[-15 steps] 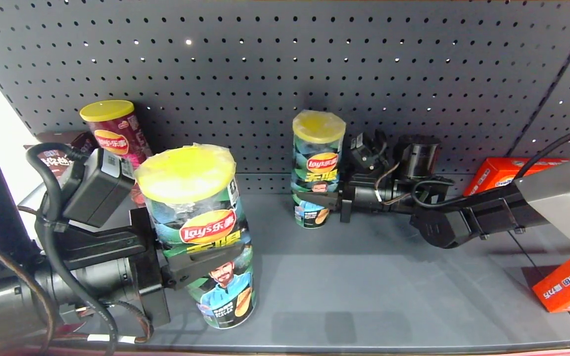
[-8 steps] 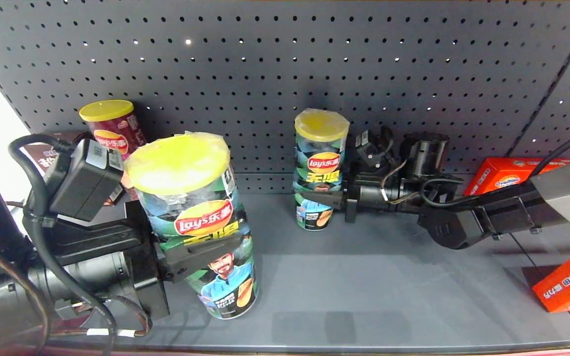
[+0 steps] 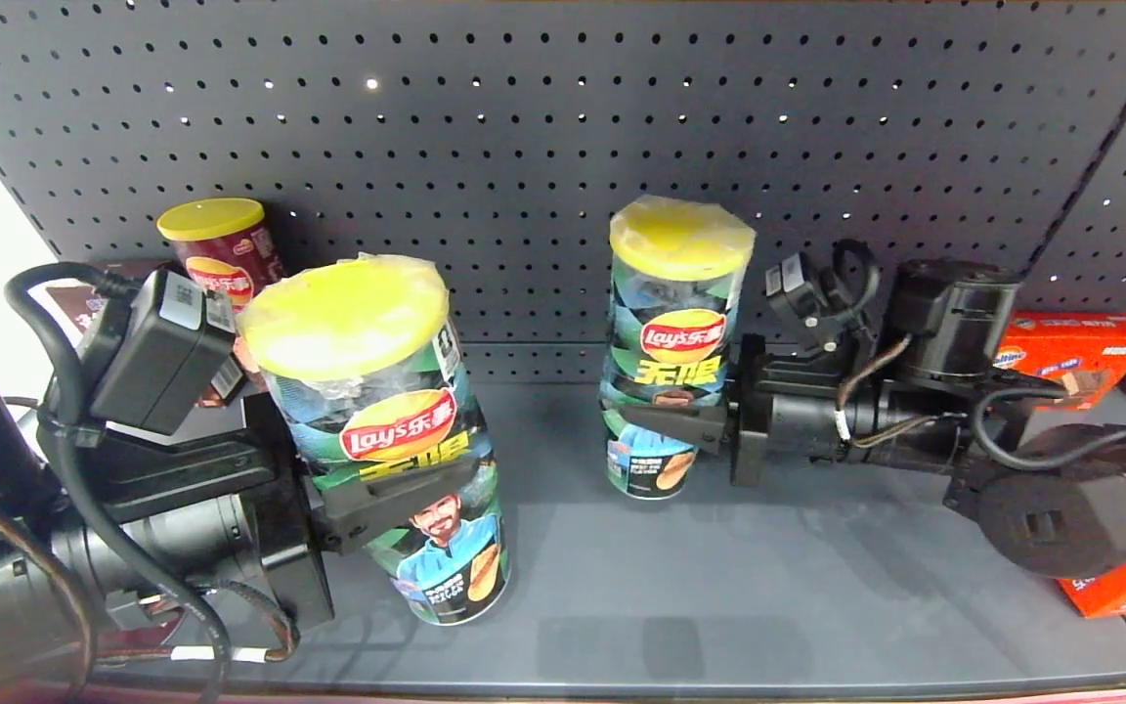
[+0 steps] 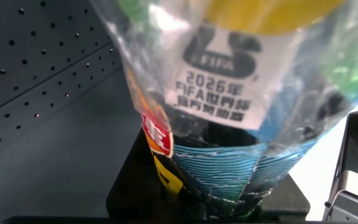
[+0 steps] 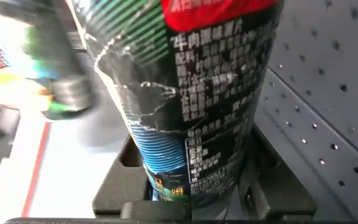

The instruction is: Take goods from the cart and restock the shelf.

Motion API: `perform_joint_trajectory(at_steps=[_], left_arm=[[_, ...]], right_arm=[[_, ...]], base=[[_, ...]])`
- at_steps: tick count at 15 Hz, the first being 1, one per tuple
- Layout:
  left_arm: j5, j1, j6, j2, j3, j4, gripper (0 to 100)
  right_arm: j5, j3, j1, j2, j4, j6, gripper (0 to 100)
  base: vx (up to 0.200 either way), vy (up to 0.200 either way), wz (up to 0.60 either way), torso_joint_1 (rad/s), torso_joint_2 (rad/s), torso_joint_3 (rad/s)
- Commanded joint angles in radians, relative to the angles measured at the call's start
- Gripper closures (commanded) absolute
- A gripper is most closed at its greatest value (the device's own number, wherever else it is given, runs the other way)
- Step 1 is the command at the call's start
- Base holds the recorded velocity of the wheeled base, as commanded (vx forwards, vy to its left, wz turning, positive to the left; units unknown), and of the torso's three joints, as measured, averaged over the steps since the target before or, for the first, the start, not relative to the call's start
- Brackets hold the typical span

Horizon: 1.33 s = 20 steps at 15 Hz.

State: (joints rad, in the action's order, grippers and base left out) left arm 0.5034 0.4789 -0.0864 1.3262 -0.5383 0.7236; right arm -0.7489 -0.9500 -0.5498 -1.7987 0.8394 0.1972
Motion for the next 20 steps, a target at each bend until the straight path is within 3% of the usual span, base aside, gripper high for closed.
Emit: perform_joint_trajectory(at_steps=[1,4,9,20], left_arm=[[0.0,0.0,0.0,-0.004,0.003,0.0,100],[0.0,0.0,-0.001,-0.004,0.003,0.0,100],[0.0,0.0,-0.003,-0.004,0.006,0.0,100],[0.001,0.001,-0.003,-0.004,0.034,0.0,100]], right_arm=[[0.029,0.106,-0.042,0.136,0.007,-0.002,100],[0.089,0.257,-0.088,0.226,0.029,-0.007,100],[0.163,0.444,-0.108,0.162,0.237,-0.012,100],[0.163,0.418,-0.119,0.047,0.287,-0.01,100]], base=[[0.0,0.0,0.0,0.0,0.0,0.0],[0.0,0.0,0.0,0.0,0.0,0.0],[0.0,0.0,0.0,0.0,0.0,0.0],[0.0,0.0,0.0,0.0,0.0,0.0]])
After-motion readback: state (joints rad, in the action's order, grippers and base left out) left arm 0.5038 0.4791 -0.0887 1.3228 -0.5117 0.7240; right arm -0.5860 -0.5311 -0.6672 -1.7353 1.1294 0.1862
